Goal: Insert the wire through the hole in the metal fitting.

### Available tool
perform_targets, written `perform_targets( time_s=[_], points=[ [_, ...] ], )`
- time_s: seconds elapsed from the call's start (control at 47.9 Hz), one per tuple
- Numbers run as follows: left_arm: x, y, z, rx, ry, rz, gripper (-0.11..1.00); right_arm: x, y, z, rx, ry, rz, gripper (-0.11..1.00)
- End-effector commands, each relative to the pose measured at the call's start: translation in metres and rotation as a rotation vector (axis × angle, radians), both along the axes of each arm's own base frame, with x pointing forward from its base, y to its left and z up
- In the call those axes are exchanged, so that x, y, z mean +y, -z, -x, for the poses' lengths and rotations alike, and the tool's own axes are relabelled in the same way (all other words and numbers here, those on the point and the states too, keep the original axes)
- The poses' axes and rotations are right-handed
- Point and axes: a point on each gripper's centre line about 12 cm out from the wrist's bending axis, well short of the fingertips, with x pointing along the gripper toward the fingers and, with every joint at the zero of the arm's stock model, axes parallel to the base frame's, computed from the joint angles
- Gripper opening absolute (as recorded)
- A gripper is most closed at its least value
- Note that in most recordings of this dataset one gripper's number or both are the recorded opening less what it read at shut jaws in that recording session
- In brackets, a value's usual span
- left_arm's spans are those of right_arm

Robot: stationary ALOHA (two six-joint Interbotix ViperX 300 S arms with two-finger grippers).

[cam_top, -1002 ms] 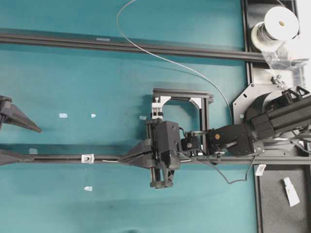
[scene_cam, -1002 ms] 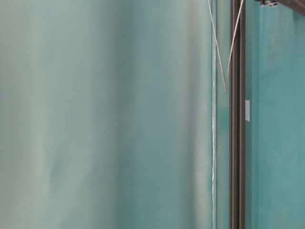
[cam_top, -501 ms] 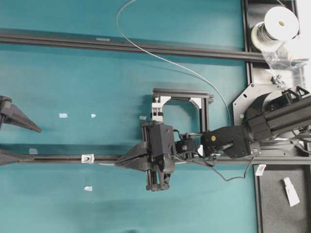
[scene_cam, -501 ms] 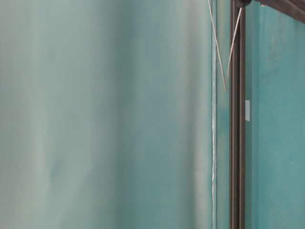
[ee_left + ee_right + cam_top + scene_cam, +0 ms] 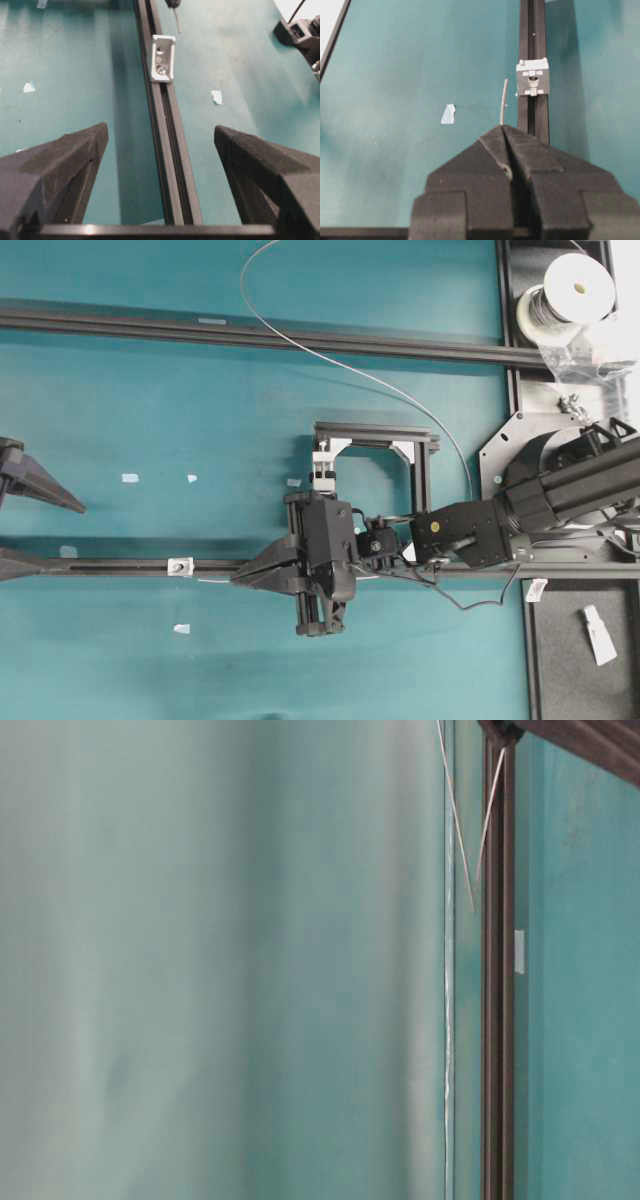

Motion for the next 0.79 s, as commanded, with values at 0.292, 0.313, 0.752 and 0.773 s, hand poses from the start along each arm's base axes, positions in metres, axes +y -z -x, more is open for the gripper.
perform_targets(
  time_s=[0.292, 0.313, 0.752, 0.773],
  points=[
    [-0.0016, -0.0053, -0.0028, -0.011, 0.002, 0.006, 0.8, 0.0025, -0.0054, -0.0121, -0.026, 0.006, -0.008, 0.0],
    [-0.0016, -0.0049, -0.0028, -0.01, 0.002, 0.006, 0.8, 0.0026, -0.006, -0.0126, -0.029, 0.007, -0.008, 0.0],
    [-0.0015, -0.005, -0.0027, -0.008, 0.002, 0.005, 0.8, -0.0024, -0.0035, -0.0125, -0.011, 0.018, -0.006, 0.0],
    [-0.0015, -0.005, -0.0027, -0.008, 0.002, 0.005, 0.8, -0.0024, -0.0033, -0.0124, -0.009, 0.018, -0.006, 0.0]
  ],
)
